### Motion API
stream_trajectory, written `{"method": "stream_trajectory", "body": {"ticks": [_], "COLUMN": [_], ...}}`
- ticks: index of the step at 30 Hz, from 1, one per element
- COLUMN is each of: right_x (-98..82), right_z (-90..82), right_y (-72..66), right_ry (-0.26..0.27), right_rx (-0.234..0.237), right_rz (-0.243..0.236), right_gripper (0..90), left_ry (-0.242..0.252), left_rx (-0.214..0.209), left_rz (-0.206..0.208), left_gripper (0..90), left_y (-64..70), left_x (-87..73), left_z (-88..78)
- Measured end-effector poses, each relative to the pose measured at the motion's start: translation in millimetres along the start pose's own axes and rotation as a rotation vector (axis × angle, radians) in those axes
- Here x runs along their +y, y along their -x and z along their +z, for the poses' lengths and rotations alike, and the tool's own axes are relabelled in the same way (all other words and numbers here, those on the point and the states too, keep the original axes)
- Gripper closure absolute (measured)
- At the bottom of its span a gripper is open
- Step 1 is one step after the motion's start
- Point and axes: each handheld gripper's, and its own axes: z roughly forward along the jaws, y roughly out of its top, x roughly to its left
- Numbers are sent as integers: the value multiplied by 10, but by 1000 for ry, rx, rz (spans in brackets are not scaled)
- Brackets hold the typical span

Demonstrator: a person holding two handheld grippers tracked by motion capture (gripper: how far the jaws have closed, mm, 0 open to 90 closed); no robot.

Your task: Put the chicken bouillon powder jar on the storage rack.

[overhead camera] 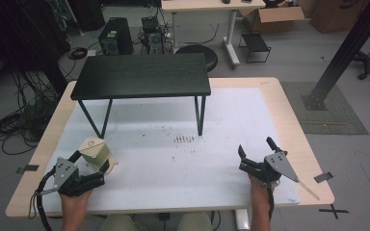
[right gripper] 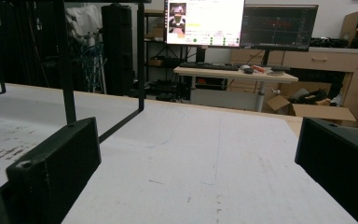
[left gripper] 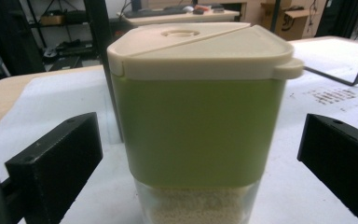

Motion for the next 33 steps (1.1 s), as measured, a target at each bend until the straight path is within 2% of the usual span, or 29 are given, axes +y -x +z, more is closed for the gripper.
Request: {"method": "stream_trajectory", "body": {"ticks": [3,16,20,30,33], "right_x": [-1,-2,-3,-2,-2], "right_z": [-1,-6,-7,-6,-6], "right_y": [1,5,6,7,7], "right_ry": [2,7,8,6,6], "right_rx": [0,1,1,0,0], "right_rz": [1,7,8,11,10], "right_gripper": [0,0,0,0,0], "left_ry": [-32,-87,-106,-134,-134], "left_rx": [6,20,27,12,11], "left_rz": [14,5,20,21,0], "left_gripper": [11,52,66,195,253], "left_y": [-3,6,6,11,1], "left_x": [30,37,24,-14,-33], "left_z": [48,153,167,202,212]}}
